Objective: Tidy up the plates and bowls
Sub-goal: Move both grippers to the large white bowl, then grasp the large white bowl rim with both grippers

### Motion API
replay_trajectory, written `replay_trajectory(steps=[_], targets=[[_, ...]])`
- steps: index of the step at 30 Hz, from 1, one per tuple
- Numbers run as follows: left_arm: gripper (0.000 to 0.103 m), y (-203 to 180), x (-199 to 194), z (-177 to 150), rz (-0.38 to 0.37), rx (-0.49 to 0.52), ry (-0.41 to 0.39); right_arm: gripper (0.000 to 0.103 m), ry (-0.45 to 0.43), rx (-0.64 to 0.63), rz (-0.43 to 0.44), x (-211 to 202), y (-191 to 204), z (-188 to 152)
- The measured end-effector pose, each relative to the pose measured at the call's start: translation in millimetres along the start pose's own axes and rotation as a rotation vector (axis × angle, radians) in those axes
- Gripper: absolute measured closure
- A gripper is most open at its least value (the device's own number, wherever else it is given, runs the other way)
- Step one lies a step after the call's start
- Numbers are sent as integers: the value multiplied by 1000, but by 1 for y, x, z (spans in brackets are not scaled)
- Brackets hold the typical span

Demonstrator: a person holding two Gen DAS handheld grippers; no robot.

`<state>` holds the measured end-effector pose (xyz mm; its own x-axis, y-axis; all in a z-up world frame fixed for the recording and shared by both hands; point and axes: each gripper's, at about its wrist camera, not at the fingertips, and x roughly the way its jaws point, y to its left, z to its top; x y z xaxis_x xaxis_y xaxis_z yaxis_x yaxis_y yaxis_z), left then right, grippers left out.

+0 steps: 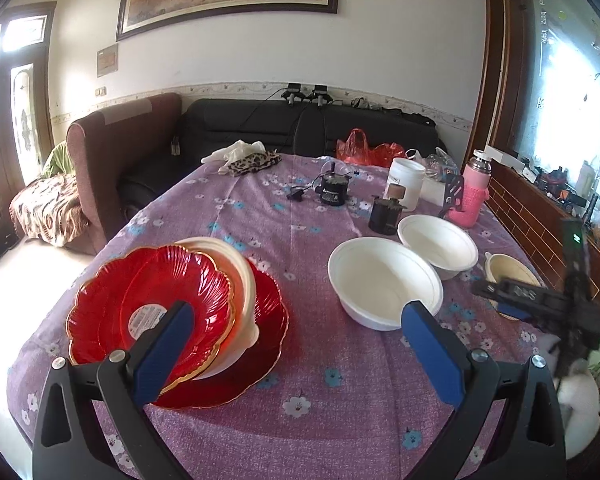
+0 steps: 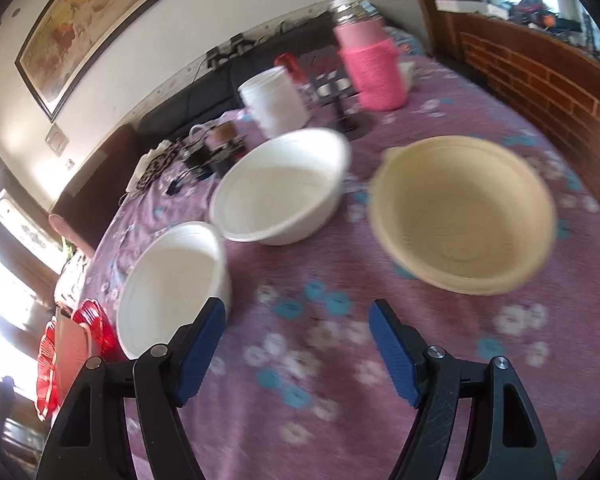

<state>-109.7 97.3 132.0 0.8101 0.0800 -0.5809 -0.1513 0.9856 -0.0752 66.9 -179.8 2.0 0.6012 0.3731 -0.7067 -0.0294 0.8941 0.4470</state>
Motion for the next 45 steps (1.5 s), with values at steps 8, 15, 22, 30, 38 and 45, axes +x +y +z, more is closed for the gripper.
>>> replay_trajectory(steps=[8,15,22,30,38,45], targets=[[0,10,-2,1,5,-17,3,83,114,-24,0,53,39,15],[0,9,6,-2,-20,-24,27,89,98,-20,-9,31,15,5],[0,5,8,-6,-44,-11,40,89,85,-12,-36,-4,-22,-9],[0,-19,35,16,-146,-31,118,39,39,82,83,-7,-27,-8],[0,-40,103,49,-130,-73,254,39,33,15,84,38,11,-3],[0,-58,157,50,-22,-46,318,49,14,-51,78,51,16,-10]])
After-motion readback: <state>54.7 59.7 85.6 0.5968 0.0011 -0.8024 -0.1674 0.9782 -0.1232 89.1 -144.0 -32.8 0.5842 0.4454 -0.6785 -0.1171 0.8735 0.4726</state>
